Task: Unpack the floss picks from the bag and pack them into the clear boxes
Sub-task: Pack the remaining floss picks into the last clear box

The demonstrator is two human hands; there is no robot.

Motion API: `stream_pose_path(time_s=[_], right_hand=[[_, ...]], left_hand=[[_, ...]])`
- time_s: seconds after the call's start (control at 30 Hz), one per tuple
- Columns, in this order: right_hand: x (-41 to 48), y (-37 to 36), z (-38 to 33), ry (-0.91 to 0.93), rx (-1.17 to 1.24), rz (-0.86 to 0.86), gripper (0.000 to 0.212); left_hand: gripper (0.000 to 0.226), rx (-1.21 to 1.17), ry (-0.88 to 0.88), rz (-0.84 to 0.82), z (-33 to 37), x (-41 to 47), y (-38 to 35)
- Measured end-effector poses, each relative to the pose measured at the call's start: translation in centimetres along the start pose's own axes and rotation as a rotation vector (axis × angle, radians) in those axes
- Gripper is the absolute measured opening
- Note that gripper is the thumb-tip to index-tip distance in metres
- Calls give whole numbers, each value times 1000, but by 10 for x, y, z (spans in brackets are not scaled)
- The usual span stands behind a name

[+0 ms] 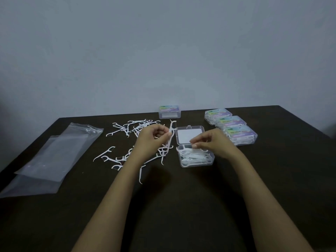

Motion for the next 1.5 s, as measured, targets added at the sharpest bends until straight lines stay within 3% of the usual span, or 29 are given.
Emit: stream_pose_path(time_s=[0.13, 0.33, 0.5, 0.6, 0.73, 0.97, 1.1, 1.3, 1.4, 1.5], right_hand=[[-3, 18, 4, -11, 30, 133, 19], [-10, 32, 19, -80, 11, 182, 15], [-11, 24, 27, -122, -66, 46, 24], [-8, 27, 25, -99, -99, 66, 26], [-8, 29, 21, -74, -126, 84, 21], [-6, 5, -4, 36, -221, -100, 17], [-1, -5, -7, 42, -314, -118, 20], [6, -8, -23, 143, -308, 36, 21], [15, -48, -48, 266, -323, -134, 36], [31, -86, -61, 315, -470, -307, 54]], left_hand=[[10, -67, -52, 41, 11, -4, -21], [9, 115, -176, 41, 26, -11, -59], [26, 336, -208, 25, 25, -12, -71], [32, 362, -185, 26, 21, -11, -67], [27, 369, -163, 87, 18, -9, -56], [18, 394, -92, 158, 2, -1, -25], [14, 495, 3, 305, -14, 8, 11], [23, 724, 162, 517, -35, 10, 75], [57, 819, 325, 453, -52, 10, 87], [85, 868, 600, 298, -81, 4, 88]])
Point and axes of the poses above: each hand's wrist, its own x-axis towards the middle knuckle, its own y-axis out of the back of the hand, z = x × y, the point moved 9 cm from there along x, towards the middle knuckle, and after that the axes turned 14 degrees about y, right-handed, at the moved point
